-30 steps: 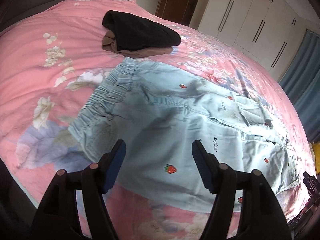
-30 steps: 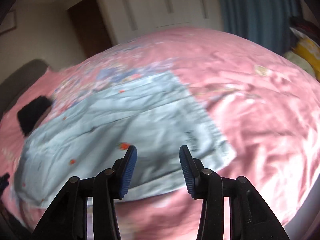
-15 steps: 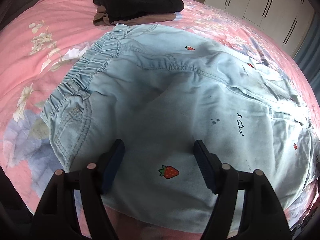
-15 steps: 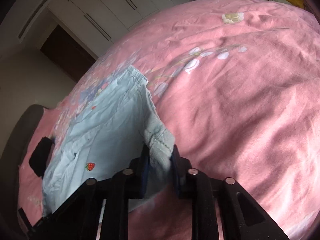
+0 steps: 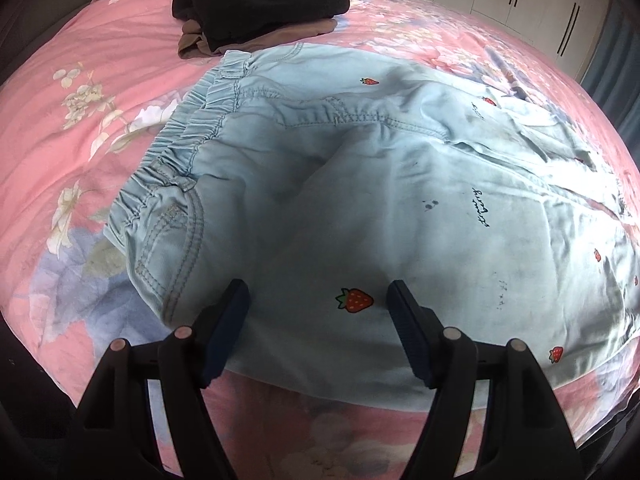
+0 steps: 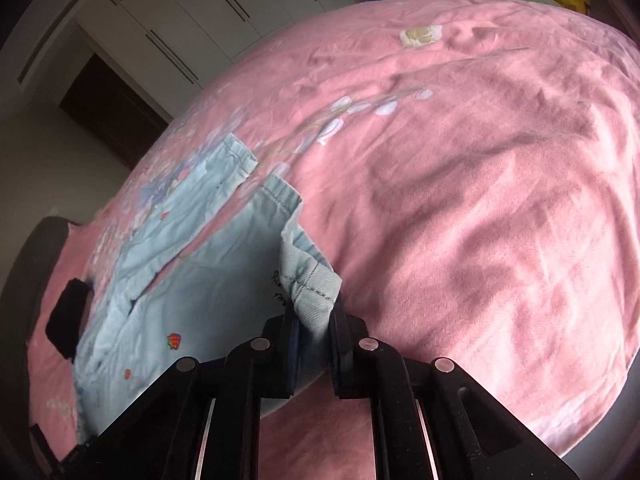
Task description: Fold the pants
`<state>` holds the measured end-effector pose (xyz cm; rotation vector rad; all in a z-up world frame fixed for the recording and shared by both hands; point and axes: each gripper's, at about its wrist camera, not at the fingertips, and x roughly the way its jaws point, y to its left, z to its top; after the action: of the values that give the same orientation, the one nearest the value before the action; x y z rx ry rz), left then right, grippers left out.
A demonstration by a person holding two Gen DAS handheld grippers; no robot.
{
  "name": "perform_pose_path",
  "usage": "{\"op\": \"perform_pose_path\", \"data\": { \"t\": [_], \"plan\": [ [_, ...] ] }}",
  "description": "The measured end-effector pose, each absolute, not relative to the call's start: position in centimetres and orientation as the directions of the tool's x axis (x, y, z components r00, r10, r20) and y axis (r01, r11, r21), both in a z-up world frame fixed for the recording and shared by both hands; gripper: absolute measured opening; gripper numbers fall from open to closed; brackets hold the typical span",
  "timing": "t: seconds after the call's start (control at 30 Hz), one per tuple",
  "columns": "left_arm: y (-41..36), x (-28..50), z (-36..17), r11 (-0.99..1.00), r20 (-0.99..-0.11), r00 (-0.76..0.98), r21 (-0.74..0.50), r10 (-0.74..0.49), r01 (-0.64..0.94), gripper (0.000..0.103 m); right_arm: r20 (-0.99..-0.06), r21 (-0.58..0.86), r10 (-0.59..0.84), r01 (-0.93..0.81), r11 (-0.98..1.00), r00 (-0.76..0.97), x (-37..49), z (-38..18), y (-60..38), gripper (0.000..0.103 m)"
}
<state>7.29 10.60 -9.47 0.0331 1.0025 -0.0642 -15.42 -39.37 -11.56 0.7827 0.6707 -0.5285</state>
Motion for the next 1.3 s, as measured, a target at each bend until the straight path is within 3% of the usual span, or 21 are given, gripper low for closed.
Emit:
{"op": "perform_pose_path", "data": {
  "t": [0.07,0.13,0.17,0.3,0.47,0.53,0.67,0.77,0.97,1.07,1.17,1.3],
  "plan": [
    [10.7,6.9,-8.8,0.997,-0.833,0.552,0.023,-0.023,0.077,0.073,-0.709,0.385,-0.281,0.689,0.615,0.647,-15.6,-10.1,-38.8,0.022],
    [10.9,6.4,-7.9,0.995,-0.808,0.589,0.042,-0.019,0.091,0.079,-0.681,0.270,-0.424,0.743,0.612,0.597,-16.2,-8.3,-38.2,0.044],
    [11.0,6.2,-7.5,0.994,-0.794,0.608,0.051,-0.016,0.093,0.081,-0.653,0.241,-0.470,0.751,0.614,0.594,-16.4,-7.4,-37.9,0.046],
    [11.3,6.9,-7.7,0.994,-0.785,0.620,0.071,0.004,0.083,0.083,-0.585,0.191,-0.456,0.661,0.726,0.670,-15.0,-4.8,-35.6,0.046],
    [10.6,7.2,-9.8,0.987,-0.807,0.590,0.108,0.018,0.118,0.084,-0.632,0.250,-0.176,0.412,0.876,0.755,-10.6,-6.0,-30.5,0.046],
    [10.5,6.8,-10.9,0.981,-0.810,0.587,0.131,0.021,0.145,0.086,-0.669,0.210,-0.124,0.346,0.914,0.733,-9.1,-7.4,-28.0,0.046],
    [12.0,6.4,-10.7,0.988,-0.818,0.573,0.037,-0.057,0.151,0.086,-0.788,0.083,-0.118,0.294,0.952,0.605,-7.3,-11.3,-25.0,0.046],
    [12.2,5.9,-10.0,0.986,-0.824,0.562,0.020,-0.077,0.164,0.086,-0.780,-0.006,-0.176,0.275,0.962,0.601,-7.8,-10.7,-23.7,0.046],
    [12.0,4.9,-10.1,0.980,-0.835,0.546,0.043,-0.072,0.195,0.086,-0.742,0.045,-0.053,0.129,0.991,0.669,-7.3,-8.7,-19.6,0.046],
    [12.6,4.3,-10.0,0.976,-0.835,0.542,0.032,-0.093,0.216,0.086,-0.791,0.065,0.045,0.010,0.998,0.610,-6.1,-10.5,-16.6,0.046],
    [13.5,3.8,-9.4,0.972,-0.841,0.526,-0.004,-0.130,0.233,0.086,-0.797,-0.030,-0.020,-0.007,1.000,0.604,-6.1,-11.1,-15.0,0.046],
    [15.1,4.7,-6.8,0.978,-0.801,0.579,-0.038,-0.152,0.205,0.086,-0.779,0.082,0.088,-0.038,0.996,0.621,-5.7,-9.2,-16.0,0.046]
  ]
}}
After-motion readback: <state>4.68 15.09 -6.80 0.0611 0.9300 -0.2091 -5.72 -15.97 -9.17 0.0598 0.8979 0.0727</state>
